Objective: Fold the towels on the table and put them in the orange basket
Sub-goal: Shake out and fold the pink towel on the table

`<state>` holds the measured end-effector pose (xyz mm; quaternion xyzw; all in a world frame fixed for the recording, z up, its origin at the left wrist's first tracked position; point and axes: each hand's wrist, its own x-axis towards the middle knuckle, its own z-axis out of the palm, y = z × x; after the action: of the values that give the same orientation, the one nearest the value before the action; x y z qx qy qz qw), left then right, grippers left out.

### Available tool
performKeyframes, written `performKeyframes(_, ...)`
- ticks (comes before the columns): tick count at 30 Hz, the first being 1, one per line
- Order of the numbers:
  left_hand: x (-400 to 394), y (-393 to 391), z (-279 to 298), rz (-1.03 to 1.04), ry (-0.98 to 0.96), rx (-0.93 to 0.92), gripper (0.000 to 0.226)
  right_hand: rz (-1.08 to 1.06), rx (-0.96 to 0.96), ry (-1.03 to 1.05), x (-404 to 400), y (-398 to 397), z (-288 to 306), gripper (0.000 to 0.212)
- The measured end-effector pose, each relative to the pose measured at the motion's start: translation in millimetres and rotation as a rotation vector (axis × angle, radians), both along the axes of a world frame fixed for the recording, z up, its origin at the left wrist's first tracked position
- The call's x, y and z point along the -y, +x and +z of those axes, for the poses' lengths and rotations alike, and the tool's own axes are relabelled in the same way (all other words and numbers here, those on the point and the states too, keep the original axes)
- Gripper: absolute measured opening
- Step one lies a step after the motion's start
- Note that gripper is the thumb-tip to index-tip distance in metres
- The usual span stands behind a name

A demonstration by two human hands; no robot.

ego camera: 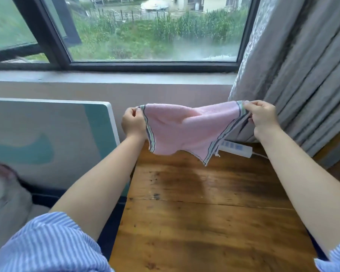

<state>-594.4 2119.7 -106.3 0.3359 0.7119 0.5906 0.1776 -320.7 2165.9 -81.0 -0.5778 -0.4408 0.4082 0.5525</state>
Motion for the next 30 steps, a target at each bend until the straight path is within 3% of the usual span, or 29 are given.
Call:
performKeyframes(5,30.7,-26.6,-42.5,0.010,-0.153,0.005,0.039,0.037,0.174,-0.127,27.0,-2.9,-52.1,0.036)
performKeyframes(9,71.0,-30.8,-98.8,-0.230,-0.660,-0.235,0.047,0.211,0.523,-0.355,62.5,1.7,-118.0,0.015)
performKeyframes(11,93.1,-27.5,-127.8,-0.380,-0.922,-0.416,0.038,0.315,0.706,-0.502,83.2,2.9,-152.7,0.009)
performKeyframes(13,115.5,-23.3,-151.9,-0.517,-1.095,-0.500,0.012,0.407,0.851,-0.614,104.0,4.4,-184.4,0.016)
performKeyframes(16,143.2,-20.6,-187.4,-0.720,-1.232,-0.574,0.033,0.570,1.098,-0.668,133.2,3.8,-224.3,0.032)
performKeyframes(19,172.5,-13.7,-217.2,-0.809,-1.356,-0.698,0.030,0.716,1.289,-0.652,161.4,6.5,-257.7,0.041)
performKeyframes(24,226.1,-3.1,-251.8,-0.820,-1.466,-0.763,0.030,0.753,1.363,-0.655,201.1,25.4,-278.7,0.032)
performKeyframes(30,243.7,4.0,-261.2,-1.127,-1.692,-0.664,0.013,1.091,1.446,-0.945,223.4,31.1,-277.3,0.019)
